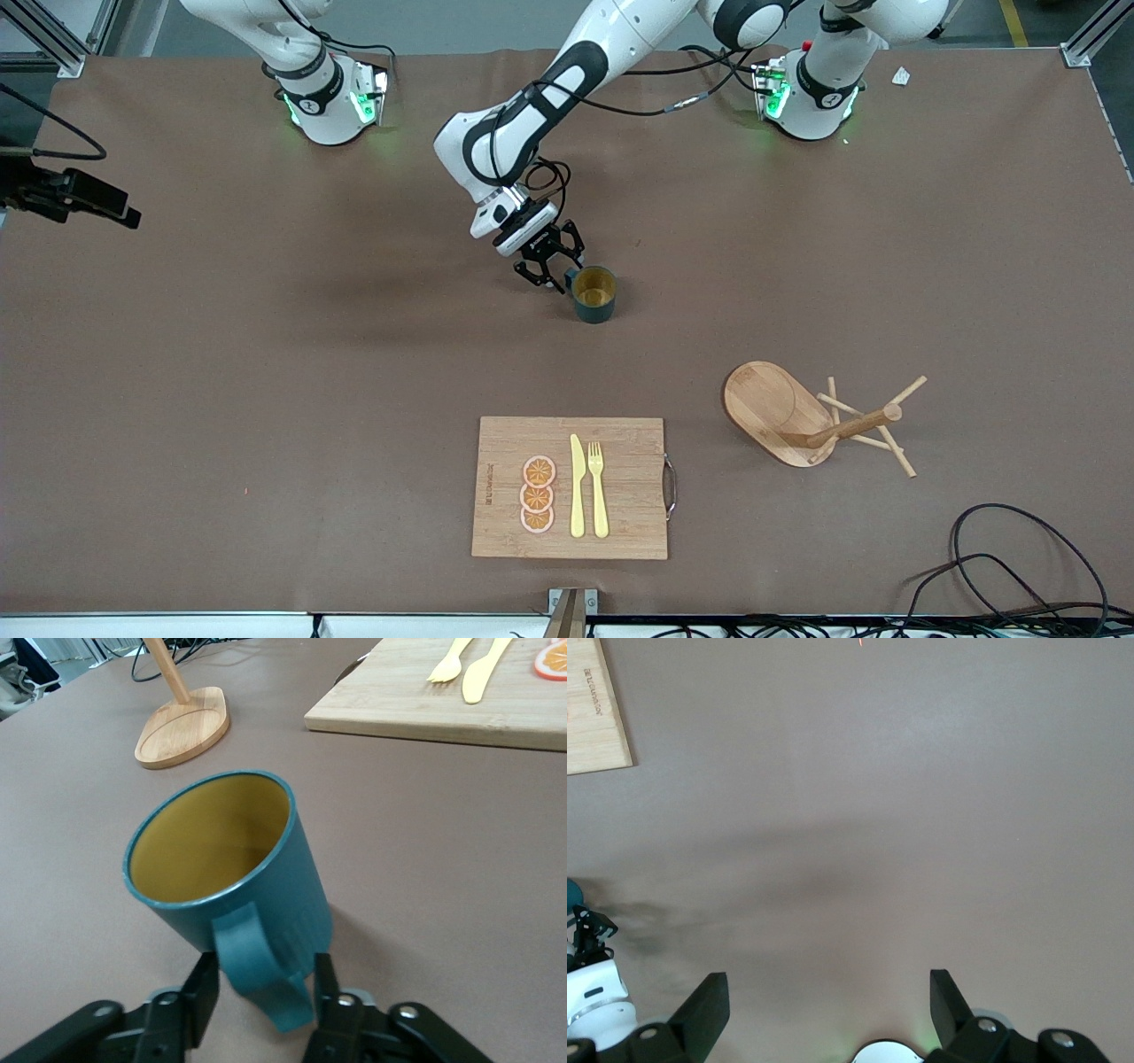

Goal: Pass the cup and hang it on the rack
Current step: 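Grasp the mug handle with the left gripper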

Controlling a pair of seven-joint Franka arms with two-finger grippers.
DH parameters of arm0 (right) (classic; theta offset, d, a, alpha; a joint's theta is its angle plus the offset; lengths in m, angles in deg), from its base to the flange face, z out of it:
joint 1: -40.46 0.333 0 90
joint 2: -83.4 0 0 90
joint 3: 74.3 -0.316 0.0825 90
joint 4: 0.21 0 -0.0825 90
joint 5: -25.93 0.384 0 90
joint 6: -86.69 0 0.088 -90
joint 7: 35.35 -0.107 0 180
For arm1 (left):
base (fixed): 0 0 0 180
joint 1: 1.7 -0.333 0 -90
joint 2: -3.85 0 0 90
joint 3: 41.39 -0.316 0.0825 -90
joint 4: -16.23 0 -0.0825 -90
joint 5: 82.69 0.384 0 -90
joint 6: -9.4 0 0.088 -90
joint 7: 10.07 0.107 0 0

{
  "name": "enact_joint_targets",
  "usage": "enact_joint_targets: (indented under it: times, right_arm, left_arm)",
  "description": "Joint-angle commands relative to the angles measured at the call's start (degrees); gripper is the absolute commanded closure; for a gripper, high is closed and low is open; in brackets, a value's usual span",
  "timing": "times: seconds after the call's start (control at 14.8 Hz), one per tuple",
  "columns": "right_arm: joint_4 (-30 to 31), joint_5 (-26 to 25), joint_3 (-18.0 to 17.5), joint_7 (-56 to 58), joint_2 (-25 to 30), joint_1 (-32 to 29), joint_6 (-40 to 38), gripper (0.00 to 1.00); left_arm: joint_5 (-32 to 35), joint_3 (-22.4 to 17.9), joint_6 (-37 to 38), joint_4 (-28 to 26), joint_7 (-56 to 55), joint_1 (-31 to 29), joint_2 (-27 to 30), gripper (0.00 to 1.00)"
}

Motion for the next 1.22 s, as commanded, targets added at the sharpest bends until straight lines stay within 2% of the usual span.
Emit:
enact_joint_targets:
  times: [0.0, 0.2, 0.41, 0.68, 0.74, 0.88, 1.15]
  right_arm:
    - [3.44, -1.53, -0.91, 1.02, 2.97, -0.89, 0.5, 0.0]
    - [3.44, -2.33, -1.0, 1.02, 3.5, -0.36, -0.12, 0.0]
    - [3.09, -2.51, -0.91, 1.02, 3.32, -0.45, 0.32, 0.0]
    - [2.91, -3.65, -1.0, 0.93, 3.06, -0.19, -0.12, 0.0]
    - [2.57, -3.65, -1.0, 0.85, 3.06, -0.28, -0.12, 0.0]
    - [1.95, -3.65, -1.09, 0.32, 2.97, 0.16, -0.3, 0.0]
    - [1.86, -3.12, -0.74, 1.02, 3.14, 0.43, -0.47, 0.0]
  left_arm:
    - [1.14, -1.28, 0.05, 1.13, 2.98, 0.78, -0.62, 0.54]
    - [1.4, -1.28, 0.05, 1.04, 4.21, 0.7, -0.71, 0.59]
    - [2.1, -1.28, 0.14, 0.96, 5.19, 0.78, -0.62, 0.77]
    - [3.15, -1.28, 0.23, 0.87, 6.24, 0.78, -0.53, 0.85]
    - [3.16, -1.28, 0.23, 0.87, 6.33, 0.78, -0.36, 0.92]
    - [3.24, -1.28, 0.4, 0.87, 7.29, 0.78, 0.08, 1.0]
    - [2.55, -1.37, 0.49, 0.78, 10.98, -0.18, 3.15, 1.0]
